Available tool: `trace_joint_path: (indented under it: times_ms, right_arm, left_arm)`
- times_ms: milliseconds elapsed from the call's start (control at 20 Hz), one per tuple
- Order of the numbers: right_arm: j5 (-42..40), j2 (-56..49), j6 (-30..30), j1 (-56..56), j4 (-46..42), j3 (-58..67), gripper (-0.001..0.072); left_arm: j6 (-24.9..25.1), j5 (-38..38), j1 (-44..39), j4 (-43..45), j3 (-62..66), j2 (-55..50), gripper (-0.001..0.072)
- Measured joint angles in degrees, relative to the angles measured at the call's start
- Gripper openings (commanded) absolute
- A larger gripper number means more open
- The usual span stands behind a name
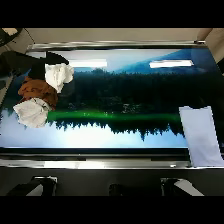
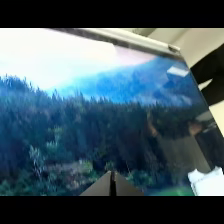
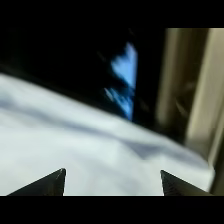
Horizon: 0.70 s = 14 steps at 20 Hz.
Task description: Fold the shirts.
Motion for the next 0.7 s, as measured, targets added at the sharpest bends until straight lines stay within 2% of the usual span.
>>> trace_joint_path:
  times_ms: [100,200,250,350,450,550,700]
  right_arm:
    - [-5.1,0.0,-4.1,4.6,5.1,10.4,0.0674]
    - [-7.8,0.0,-7.5,13.2,7.9,17.4,0.0674]
    - [-7.7,-0.1,-8.4,19.0,8.3,19.6,0.0675]
    - [-3.9,-1.4,-7.0,31.7,5.7,21.1,0.0678]
    - [2.5,-3.7,-3.3,43.9,1.0,19.7,0.0677]
    - [8.3,-5.9,-1.3,53.4,-2.5,16.0,0.068]
    - [12.4,-7.6,-0.3,63.1,-5.6,9.8,0.0681]
  left_arm:
    - [0.5,1.9,-1.6,4.3,2.4,-1.4,0.0021]
    - [-1.2,1.5,-5.6,16.5,5.7,-4.3,0.0025]
    - [-2.7,0.1,-7.8,24.2,6.6,-6.2,0.0125]
    - [-6.1,-4.7,-11.9,37.5,7.5,-10.2,0.072]
    - [-9.6,-11.7,-14.5,44.0,5.7,-13.8,0.072]
    - [-11.7,-16.9,-15.9,45.1,0.6,-14.8,0.072]
    - [-14.5,-16.1,-17.2,44.3,-9.1,-11.4,0.072]
